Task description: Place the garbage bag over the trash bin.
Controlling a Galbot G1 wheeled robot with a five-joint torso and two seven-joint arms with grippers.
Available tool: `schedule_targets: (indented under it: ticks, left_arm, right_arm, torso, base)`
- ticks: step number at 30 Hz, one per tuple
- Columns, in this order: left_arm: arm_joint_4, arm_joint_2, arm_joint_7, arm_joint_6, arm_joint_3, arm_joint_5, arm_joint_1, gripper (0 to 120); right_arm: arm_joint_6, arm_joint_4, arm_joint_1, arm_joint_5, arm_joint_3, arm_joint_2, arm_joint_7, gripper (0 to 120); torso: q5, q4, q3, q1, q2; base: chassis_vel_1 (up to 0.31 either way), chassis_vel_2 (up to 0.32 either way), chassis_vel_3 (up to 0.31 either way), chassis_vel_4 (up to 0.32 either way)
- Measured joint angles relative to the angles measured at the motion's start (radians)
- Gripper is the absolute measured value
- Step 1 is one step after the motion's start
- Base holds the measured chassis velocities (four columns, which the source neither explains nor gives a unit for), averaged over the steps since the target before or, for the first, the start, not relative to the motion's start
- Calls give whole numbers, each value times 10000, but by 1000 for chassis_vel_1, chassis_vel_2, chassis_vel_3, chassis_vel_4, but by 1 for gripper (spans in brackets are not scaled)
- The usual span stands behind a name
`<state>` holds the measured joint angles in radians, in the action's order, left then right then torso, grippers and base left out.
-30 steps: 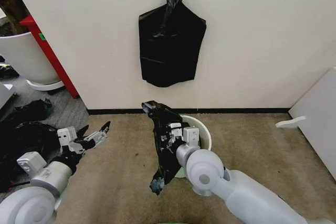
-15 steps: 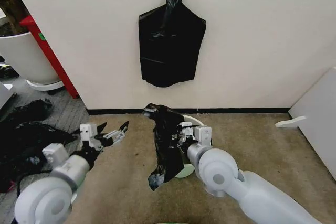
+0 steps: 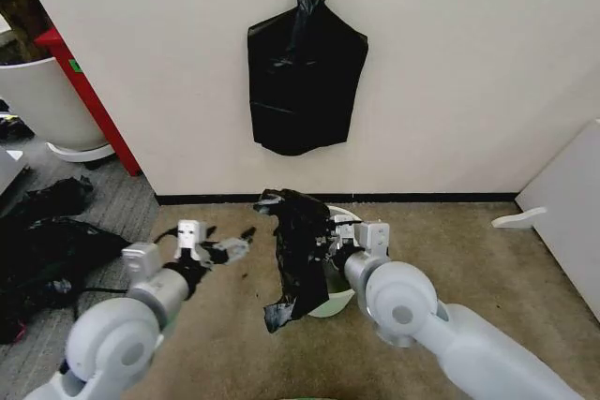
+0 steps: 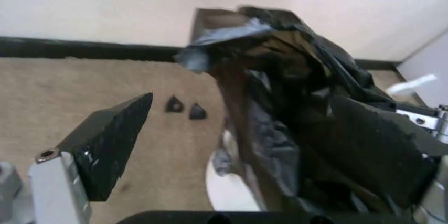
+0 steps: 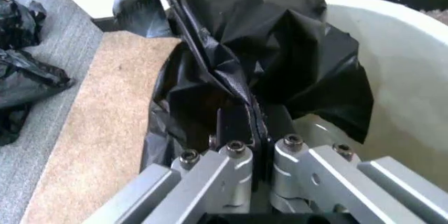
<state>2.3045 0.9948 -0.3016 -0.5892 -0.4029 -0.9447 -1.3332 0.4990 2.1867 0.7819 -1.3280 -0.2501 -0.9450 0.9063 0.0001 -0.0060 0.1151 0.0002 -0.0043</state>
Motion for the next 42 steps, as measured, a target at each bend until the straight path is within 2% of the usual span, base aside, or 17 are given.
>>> schedule_targets:
  ticks: [12, 14, 18, 22, 33, 42]
  left_arm:
    - [-730, 265, -1229, -595, 1362, -568, 1404, 100]
    - [-1029, 399, -1561, -768, 1897, -737, 1985, 100]
    - [-1286, 557, -2024, -925, 2417, -989, 2533, 100]
    - [-1668, 825, -2911, -1246, 3221, -1231, 3199, 100]
    - [-1989, 1195, -4550, -1494, 3760, -1917, 3648, 100]
    - [-2373, 1524, -5202, -1487, 4128, -2243, 3901, 100]
  right_arm:
    - [-1, 218, 305, -133, 419, 369, -118, 0]
    - [-1, 264, 333, -212, 491, 461, -128, 0]
    - [-3, 281, 392, -289, 585, 520, -137, 0]
    - [-14, 330, 529, -409, 734, 621, -144, 0]
    - [-8, 313, 745, -518, 1125, 743, -267, 0]
    - [-1, 337, 798, -611, 1214, 863, -325, 0]
  torso:
    - [2, 1, 0, 0, 0]
    - [1, 1, 0, 0, 0]
    - [2, 0, 0, 0, 0]
    - [1, -1, 1, 0, 0]
    - [2, 1, -1, 0, 0]
    - [3, 1, -1, 0, 0]
  base:
    - [0, 0, 0, 0]
    - [0, 0, 0, 0]
    - [0, 0, 0, 0]
    - [0, 0, 0, 0]
    - [0, 0, 0, 0]
    - [0, 0, 0, 0]
